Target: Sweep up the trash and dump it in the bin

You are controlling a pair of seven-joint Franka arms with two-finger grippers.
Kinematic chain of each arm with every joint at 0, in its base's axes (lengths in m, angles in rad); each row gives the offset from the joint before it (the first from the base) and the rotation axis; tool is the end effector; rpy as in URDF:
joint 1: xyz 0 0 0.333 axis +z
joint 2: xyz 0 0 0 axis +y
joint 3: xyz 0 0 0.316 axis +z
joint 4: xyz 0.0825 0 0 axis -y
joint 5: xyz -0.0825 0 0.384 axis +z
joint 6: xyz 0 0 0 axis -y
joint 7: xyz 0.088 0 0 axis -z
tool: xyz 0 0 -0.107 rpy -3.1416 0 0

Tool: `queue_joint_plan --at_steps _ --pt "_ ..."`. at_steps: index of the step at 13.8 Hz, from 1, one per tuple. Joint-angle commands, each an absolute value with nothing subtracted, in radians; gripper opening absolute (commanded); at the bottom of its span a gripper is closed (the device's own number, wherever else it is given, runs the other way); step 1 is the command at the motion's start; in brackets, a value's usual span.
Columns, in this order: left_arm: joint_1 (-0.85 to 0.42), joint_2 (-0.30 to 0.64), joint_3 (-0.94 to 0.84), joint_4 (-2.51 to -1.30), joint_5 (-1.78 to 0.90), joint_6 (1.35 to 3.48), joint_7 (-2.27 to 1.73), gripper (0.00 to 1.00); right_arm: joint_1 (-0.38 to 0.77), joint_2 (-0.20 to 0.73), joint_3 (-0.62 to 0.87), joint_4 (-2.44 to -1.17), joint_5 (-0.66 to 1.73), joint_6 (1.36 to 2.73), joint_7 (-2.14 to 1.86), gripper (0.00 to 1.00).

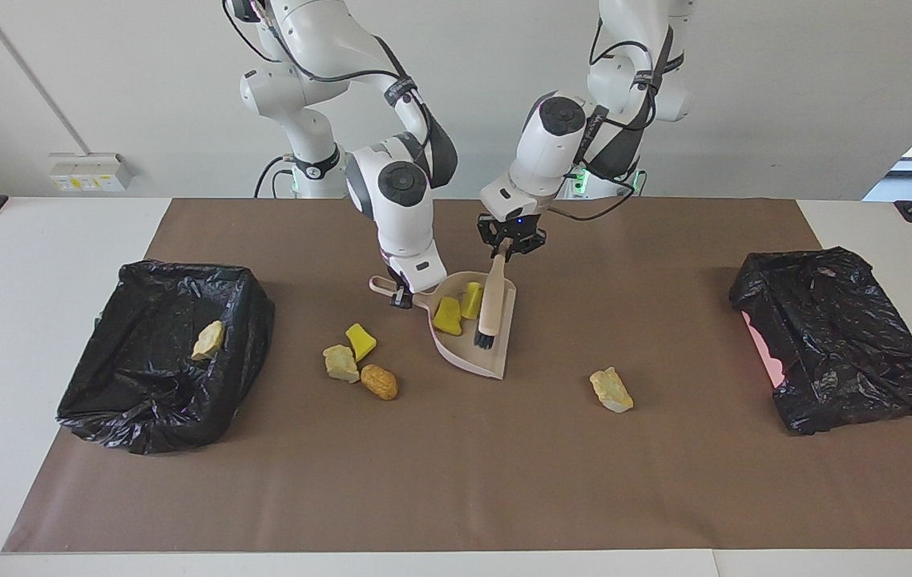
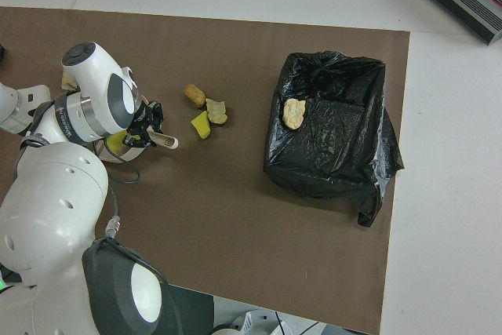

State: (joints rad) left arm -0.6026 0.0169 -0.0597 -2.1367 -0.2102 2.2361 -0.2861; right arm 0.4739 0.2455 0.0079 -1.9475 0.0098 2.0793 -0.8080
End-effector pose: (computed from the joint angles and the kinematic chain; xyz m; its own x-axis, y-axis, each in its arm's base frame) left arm 0.4305 -0.3435 0.4063 0.9685 -0.2485 0.0186 -0.2475 -0.9505 0.1881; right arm 0.5247 0.2747 0.3464 0.2787 0.9577 -0.0713 0.9546 -0.2844 -0.0889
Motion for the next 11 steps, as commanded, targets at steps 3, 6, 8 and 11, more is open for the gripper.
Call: queue_joint_plan --at_steps 3,6,8,11 --pt "-0.425 0.072 -0.055 -2.074 -0.152 2.198 -0.086 0.0 0.468 0.236 0.012 -1.959 -0.009 2.085 -0.782 0.0" --pt "-0.31 0.086 -0.054 -2.06 -0.085 2.197 0.009 0.0 0.468 0.236 0.012 -1.957 -0.009 2.086 -0.782 0.0" --pt "-0.262 0.147 -0.054 -1.947 -0.02 2.117 0.026 0.0 0.468 0.236 0.012 -1.957 -0.009 2.088 -0.782 0.0" --pt "-0.189 0.231 -0.054 -1.801 0.049 2.023 0.038 0.0 0.468 0.236 0.012 -1.959 -0.009 2.091 -0.782 0.0"
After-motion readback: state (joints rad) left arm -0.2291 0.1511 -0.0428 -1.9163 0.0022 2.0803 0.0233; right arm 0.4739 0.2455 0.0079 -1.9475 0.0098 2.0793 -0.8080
